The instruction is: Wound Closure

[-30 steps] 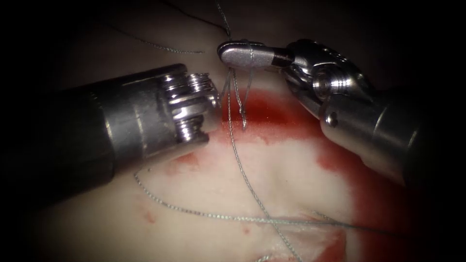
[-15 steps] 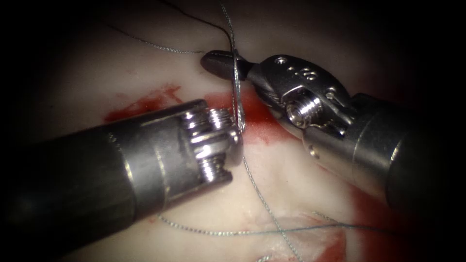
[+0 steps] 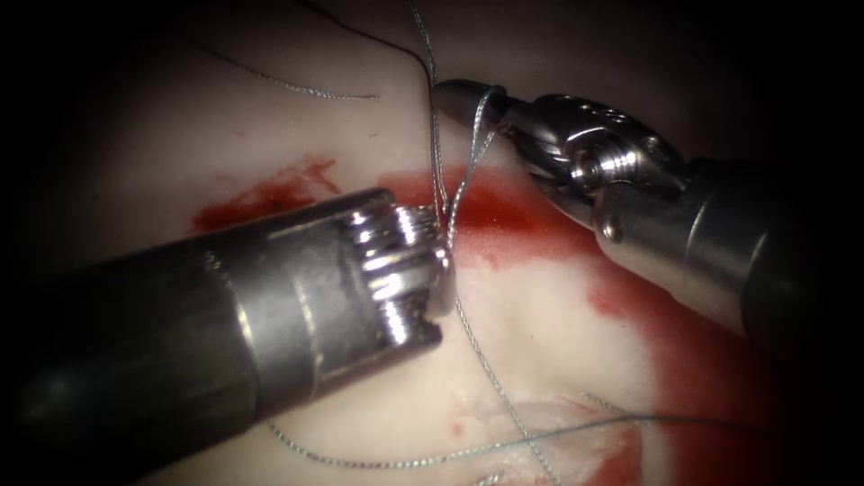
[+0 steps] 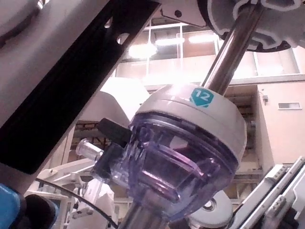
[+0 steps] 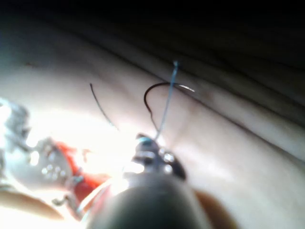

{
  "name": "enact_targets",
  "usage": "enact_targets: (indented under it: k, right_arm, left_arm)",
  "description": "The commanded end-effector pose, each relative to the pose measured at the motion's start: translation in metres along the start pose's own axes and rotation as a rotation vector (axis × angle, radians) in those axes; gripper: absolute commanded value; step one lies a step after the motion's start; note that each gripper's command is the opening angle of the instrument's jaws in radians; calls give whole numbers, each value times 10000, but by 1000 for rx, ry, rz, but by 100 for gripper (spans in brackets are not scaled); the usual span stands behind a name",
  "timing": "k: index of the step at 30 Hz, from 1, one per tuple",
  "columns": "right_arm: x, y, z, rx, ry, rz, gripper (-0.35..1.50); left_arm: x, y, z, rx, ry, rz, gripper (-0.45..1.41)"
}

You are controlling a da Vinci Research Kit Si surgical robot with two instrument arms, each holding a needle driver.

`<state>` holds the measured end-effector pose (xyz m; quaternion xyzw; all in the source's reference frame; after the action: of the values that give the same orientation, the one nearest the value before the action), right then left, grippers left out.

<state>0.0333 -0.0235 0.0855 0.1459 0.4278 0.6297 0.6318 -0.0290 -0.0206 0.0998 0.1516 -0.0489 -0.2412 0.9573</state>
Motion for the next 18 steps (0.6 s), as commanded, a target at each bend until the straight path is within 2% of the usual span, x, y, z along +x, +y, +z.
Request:
enact_targets:
  k: [1,13,18]
  right_arm:
    - [8,-3,9,2,6,0,-35]
    - [-14,3,23,-121,-62,-19,-35]
    - [-16,4,25,-136,-69,-31,-35]
  left_arm:
    - [-11,6,-7,-4,-4,-1,-45]
    - [-10,7,-10,-2,11,-29,-45]
    - [-10,7,-10,-2,11,-29,-45]
